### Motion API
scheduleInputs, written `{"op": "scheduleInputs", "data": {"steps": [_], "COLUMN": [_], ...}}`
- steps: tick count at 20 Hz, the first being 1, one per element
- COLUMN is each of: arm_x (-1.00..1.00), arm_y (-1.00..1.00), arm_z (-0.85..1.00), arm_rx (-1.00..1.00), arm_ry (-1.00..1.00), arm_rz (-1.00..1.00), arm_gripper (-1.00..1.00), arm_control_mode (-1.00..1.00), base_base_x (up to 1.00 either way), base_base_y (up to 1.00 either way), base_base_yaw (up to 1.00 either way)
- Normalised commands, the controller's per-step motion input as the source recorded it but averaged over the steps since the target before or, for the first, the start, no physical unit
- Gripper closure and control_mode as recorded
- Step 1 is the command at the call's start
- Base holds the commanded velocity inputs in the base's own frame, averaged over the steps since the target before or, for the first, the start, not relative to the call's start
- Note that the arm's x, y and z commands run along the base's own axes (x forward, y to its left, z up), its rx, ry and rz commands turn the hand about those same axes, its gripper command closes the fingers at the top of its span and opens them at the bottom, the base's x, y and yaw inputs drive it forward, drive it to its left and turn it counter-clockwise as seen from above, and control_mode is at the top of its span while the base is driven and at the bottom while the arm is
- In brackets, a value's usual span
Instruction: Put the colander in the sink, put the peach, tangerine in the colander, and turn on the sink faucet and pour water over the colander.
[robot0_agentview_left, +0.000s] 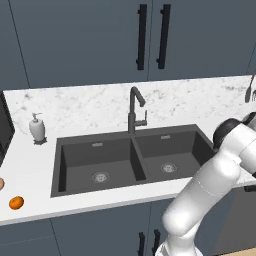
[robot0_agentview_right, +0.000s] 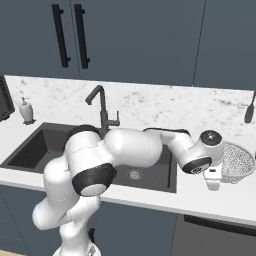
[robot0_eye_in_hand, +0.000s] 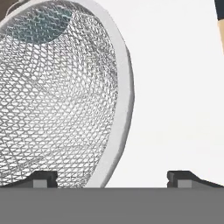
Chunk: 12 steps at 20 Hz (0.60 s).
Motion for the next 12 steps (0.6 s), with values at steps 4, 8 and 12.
{"op": "scheduleInputs", "data": {"steps": [4,8,12], "arm_x": [0.36,0.36,0.23], "arm_y": [-0.56,-0.49,-0.23], "arm_z": [-0.1,0.0,-0.26], "arm_rx": [0.09,0.11,0.02], "arm_ry": [0.0,0.0,0.0], "arm_rz": [-0.02,-0.01,-0.02], "arm_gripper": [-1.0,-1.0,-1.0], "arm_control_mode": [-1.0,-1.0,-1.0], "base_base_x": [0.0,0.0,0.0], "base_base_y": [0.0,0.0,0.0], "base_base_yaw": [0.0,0.0,0.0]}}
